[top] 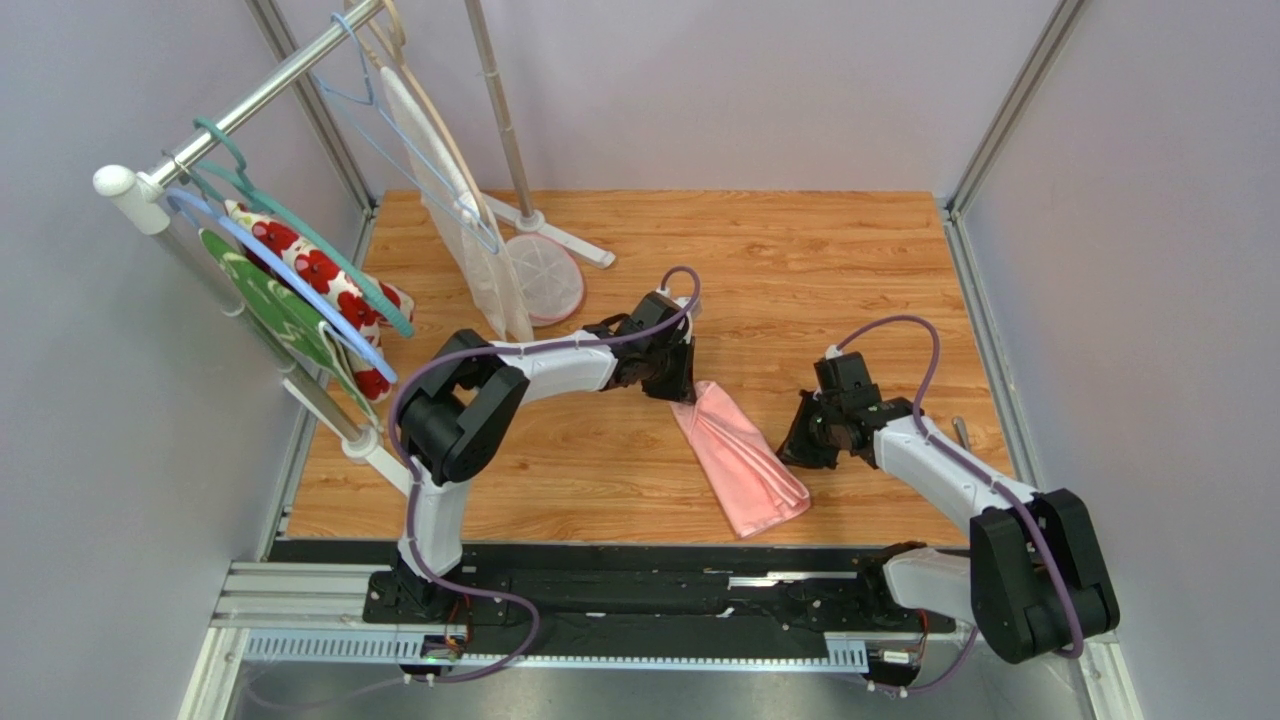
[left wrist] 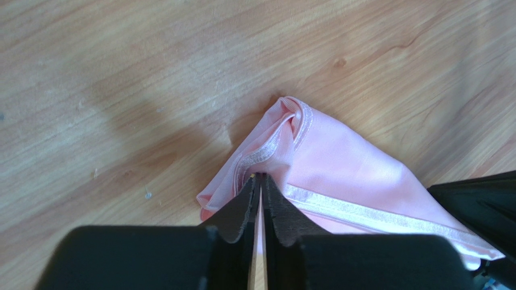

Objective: Fold the napkin into a case and place the utensils inside
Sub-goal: Stuff the top corner of the smaller-rectangle-folded napkin at the center of the board.

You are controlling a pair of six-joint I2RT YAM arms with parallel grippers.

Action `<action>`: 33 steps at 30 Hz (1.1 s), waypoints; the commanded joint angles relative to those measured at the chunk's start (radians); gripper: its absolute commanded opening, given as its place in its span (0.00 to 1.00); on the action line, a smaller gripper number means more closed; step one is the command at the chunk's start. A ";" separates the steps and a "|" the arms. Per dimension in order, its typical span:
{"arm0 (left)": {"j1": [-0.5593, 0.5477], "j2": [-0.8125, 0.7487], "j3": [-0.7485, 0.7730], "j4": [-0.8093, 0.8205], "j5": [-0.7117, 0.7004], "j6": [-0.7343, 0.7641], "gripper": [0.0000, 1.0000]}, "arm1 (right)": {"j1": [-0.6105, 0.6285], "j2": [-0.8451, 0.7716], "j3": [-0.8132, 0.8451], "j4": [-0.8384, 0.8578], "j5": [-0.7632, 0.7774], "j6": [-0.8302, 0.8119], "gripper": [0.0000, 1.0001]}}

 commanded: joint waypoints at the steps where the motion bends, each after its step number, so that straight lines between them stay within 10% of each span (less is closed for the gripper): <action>1: -0.008 -0.065 0.035 -0.129 -0.049 0.041 0.17 | 0.002 -0.006 -0.017 0.046 -0.007 0.007 0.02; 13: -0.016 -0.257 0.055 -0.248 -0.091 0.081 0.28 | 0.004 0.008 -0.029 0.075 -0.022 0.002 0.02; 19: -0.083 -0.354 -0.106 -0.199 -0.001 0.050 0.01 | 0.002 0.011 -0.034 0.081 -0.033 0.007 0.02; 33: -0.240 -0.254 -0.243 0.028 0.055 -0.054 0.00 | 0.004 0.005 -0.024 0.066 -0.033 0.004 0.02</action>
